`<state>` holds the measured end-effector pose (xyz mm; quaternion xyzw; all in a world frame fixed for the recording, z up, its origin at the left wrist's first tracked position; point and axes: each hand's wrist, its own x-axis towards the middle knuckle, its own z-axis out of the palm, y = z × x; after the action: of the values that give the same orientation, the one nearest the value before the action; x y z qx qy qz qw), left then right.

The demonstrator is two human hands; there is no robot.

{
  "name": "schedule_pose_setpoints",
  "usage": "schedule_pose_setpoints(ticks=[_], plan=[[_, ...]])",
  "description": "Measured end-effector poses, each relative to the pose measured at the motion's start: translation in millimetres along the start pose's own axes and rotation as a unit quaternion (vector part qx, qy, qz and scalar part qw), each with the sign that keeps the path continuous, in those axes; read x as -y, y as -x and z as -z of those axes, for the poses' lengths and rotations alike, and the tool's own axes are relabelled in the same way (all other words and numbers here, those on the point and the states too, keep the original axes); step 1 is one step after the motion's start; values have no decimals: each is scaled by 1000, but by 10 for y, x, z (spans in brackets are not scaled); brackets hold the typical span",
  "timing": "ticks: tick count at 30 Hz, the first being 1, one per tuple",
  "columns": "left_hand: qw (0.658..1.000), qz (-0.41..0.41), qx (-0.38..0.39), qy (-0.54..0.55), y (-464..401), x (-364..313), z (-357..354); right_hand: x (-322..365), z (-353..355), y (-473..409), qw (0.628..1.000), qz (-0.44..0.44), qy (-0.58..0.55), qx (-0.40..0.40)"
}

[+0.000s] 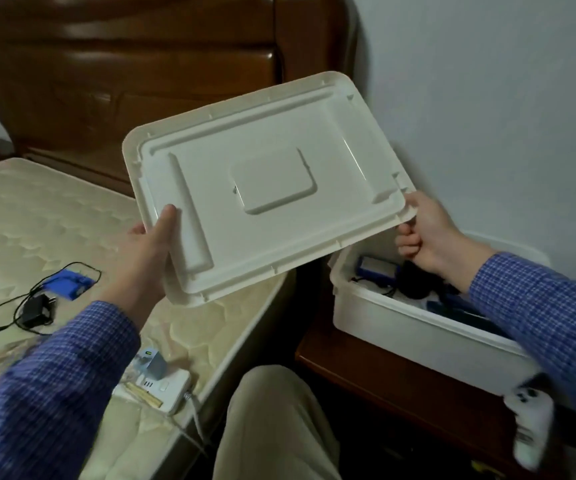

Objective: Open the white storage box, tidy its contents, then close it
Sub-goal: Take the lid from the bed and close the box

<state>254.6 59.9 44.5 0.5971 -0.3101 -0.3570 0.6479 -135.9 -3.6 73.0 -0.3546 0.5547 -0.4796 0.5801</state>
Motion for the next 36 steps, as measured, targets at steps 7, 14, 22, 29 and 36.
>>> schedule_pose_setpoints(ticks=[7, 14, 22, 29, 36], plan=[[987, -64, 141, 36, 113, -105, -1119, 449, 1331, 393, 998, -50, -44, -5], [954, -108, 279, 1, 409, -265, -1895, 655, 2320, 680, 988, -97, -118, -36], [920, -190, 337, -65, 613, -377, -2293, 691, 2699, 915, 982, -123, -144, -22], [909, -232, 320, -134, 569, -383, -2416, 879, 2798, 937, 980, 6, -200, 0], [839, 164, 516, 51, 414, -240, -2226, 403, 2825, 945, 996, -9, 12, -93]])
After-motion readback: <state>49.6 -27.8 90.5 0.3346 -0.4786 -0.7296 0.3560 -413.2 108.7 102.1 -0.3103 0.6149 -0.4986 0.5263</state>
